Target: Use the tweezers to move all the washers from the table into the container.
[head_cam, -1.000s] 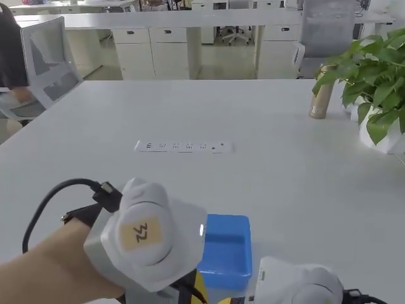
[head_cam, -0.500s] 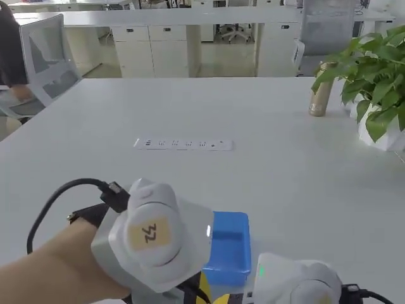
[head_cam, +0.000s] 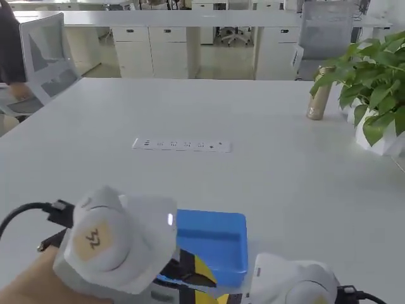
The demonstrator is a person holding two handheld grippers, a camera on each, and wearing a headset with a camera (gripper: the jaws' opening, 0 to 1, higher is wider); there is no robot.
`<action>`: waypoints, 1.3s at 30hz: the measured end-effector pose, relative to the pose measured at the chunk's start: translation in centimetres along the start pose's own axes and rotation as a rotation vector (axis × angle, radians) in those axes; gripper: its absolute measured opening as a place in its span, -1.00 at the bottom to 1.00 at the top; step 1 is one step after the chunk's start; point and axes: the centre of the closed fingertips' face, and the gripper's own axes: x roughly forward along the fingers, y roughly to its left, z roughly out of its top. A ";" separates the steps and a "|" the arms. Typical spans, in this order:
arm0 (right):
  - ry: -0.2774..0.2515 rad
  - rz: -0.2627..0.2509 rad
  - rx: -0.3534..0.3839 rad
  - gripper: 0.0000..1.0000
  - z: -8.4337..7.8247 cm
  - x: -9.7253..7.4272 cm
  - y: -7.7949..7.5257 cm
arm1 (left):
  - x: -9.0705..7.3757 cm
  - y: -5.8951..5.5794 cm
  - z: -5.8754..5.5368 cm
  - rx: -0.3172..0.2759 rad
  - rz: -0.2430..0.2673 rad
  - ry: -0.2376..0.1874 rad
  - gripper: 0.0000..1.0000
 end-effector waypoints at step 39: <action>-0.086 -0.083 0.128 -0.95 4.5 -3.9 -5.4 | -12.7 5.2 -5.6 -0.534 0.796 -0.601 0.98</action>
